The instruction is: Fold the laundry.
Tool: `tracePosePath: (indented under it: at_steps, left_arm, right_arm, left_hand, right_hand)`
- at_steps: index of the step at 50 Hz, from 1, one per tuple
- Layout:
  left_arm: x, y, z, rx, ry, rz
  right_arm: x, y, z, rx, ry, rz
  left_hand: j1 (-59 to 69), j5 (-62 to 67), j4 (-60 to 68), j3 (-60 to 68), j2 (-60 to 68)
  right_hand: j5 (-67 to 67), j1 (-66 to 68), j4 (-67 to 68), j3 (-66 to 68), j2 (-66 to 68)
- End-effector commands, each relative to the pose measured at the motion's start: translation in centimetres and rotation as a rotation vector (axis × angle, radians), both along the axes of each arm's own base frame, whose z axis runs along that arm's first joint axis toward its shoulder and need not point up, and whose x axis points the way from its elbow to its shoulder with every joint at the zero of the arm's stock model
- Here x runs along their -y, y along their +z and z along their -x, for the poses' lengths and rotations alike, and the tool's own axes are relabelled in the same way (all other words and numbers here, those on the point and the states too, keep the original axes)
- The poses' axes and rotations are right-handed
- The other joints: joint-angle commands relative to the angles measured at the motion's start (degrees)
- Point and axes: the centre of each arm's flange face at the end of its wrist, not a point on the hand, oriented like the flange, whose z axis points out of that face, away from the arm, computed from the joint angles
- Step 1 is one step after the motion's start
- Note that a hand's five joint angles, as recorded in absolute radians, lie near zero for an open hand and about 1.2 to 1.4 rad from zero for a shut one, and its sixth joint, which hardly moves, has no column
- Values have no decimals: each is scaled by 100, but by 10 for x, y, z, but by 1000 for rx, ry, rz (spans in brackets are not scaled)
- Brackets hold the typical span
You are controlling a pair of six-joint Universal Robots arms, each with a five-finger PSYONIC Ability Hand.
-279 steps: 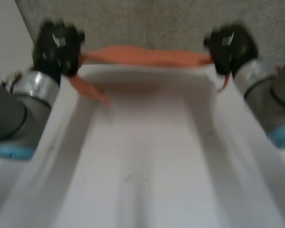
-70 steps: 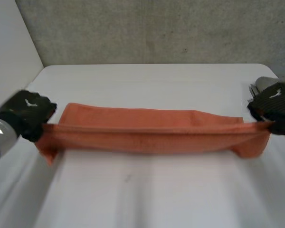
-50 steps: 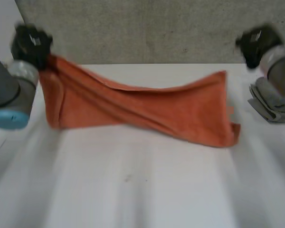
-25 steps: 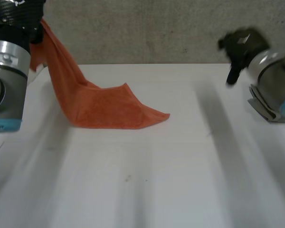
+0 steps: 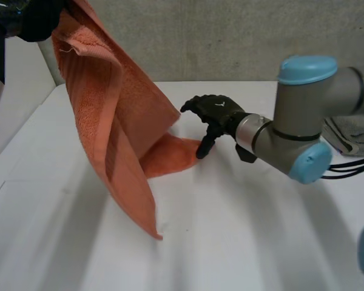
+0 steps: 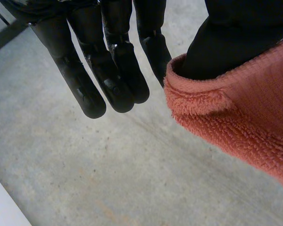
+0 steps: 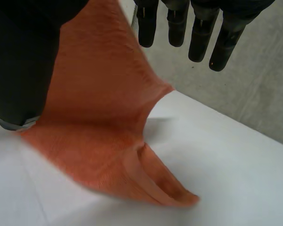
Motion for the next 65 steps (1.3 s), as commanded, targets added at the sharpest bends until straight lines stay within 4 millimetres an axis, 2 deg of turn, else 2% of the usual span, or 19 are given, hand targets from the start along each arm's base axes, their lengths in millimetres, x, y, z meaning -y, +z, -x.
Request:
tracePosePath:
  at_steps: [1,6,11,16,23,34,41,42,43,45,50,52,54,55,57,58,61,62,65]
  left_arm:
    - [-17,18,-7,-31,-8,54]
    - [-23,24,-10,-37,-10,65]
    - [-26,25,-10,-31,-15,57]
    - [-25,24,-9,-25,-19,49]
    - [-24,23,-8,-24,-19,46]
    - [-23,21,-7,-18,-18,39]
    - [-23,17,-7,-13,-17,29]
    - [-23,17,-7,-12,-18,30]
    - [-23,17,-7,-12,-18,30]
    - [-21,17,-7,-12,-17,30]
    - [-13,16,-8,-9,3,25]
    - [-3,13,-10,-2,30,14]
    - [4,11,-12,1,50,9]
    - [8,10,-13,3,60,6]
    - [16,8,-18,3,90,-1]
    - [19,8,-19,5,97,-3]
    - [29,3,-24,9,125,-20]
    - [31,2,-25,9,132,-22]
    - [43,-8,-29,20,159,-54]
  right_arm:
    - [20,-27,-16,64,-61,-29]
    - [30,-35,-19,69,-95,-1]
    - [30,-42,-24,75,-47,-8]
    - [9,-48,-40,83,88,-42]
    - [-6,-47,-51,94,171,-46]
    - [-44,-49,-76,117,360,-59]
    - [-63,-62,-87,120,453,-96]
    - [-64,-63,-88,119,458,-98]
    - [-65,-64,-89,120,454,-101]
    - [-63,-62,-89,124,445,-97]
    - [-48,-40,-87,145,365,-27]
    - [-35,-19,-78,154,297,26]
    - [-16,-1,-64,157,221,71]
    - [2,20,-45,156,140,119]
    - [16,36,-26,141,73,164]
    - [23,51,-6,106,11,212]
    - [20,78,17,43,-23,307]
    - [12,94,31,-7,-39,371]
    - [-2,112,50,-86,-56,453]
  left_hand:
    - [1432,1438,1108,1150,1134]
    - [1432,1438,1108,1150,1134]
    - [1432,1438,1108,1150,1134]
    - [1432,1438,1108,1150,1134]
    - [1432,1438,1108,1150,1134]
    - [1432,1438,1108,1150,1134]
    - [1432,1438,1108,1150,1134]
    - [1432,1438,1108,1150,1134]
    - [1432,1438,1108,1150,1134]
    - [1432,1438,1108,1150,1134]
    - [1432,1438,1108,1150,1134]
    - [1432,1438,1108,1150,1134]
    - [1432,1438,1108,1150,1134]
    - [1432,1438,1108,1150,1134]
    - [1432,1438,1108,1150,1134]
    - [1432,1438,1108,1150,1134]
    - [1432,1438,1108,1150,1134]
    - [1432,1438,1108,1150,1134]
    - [1432,1438,1108,1150,1134]
  right_hand:
    - [-216,-8,-186,-87,-118]
    - [-199,9,-169,-70,-101]
    - [-31,177,-1,98,67]
    - [2,211,33,132,101]
    - [187,396,218,317,286]
    - [20,228,51,149,118]
    - [-303,-95,-272,-173,-204]
    - [332,541,363,462,431]
    - [3236,3445,3267,3366,3335]
    - [6575,6783,6606,6704,6673]
    - [6590,6799,6621,6720,6689]
    - [6590,6799,6621,6720,6689]
    - [6590,6799,6621,6720,6689]
    - [6590,6799,6621,6720,6689]
    - [6590,6799,6621,6720,6689]
    - [6590,6799,6621,6720,6689]
    - [6590,6799,6621,6720,6689]
    - [6590,6799,6621,6720,6689]
    - [6590,6799,6621,6720,6689]
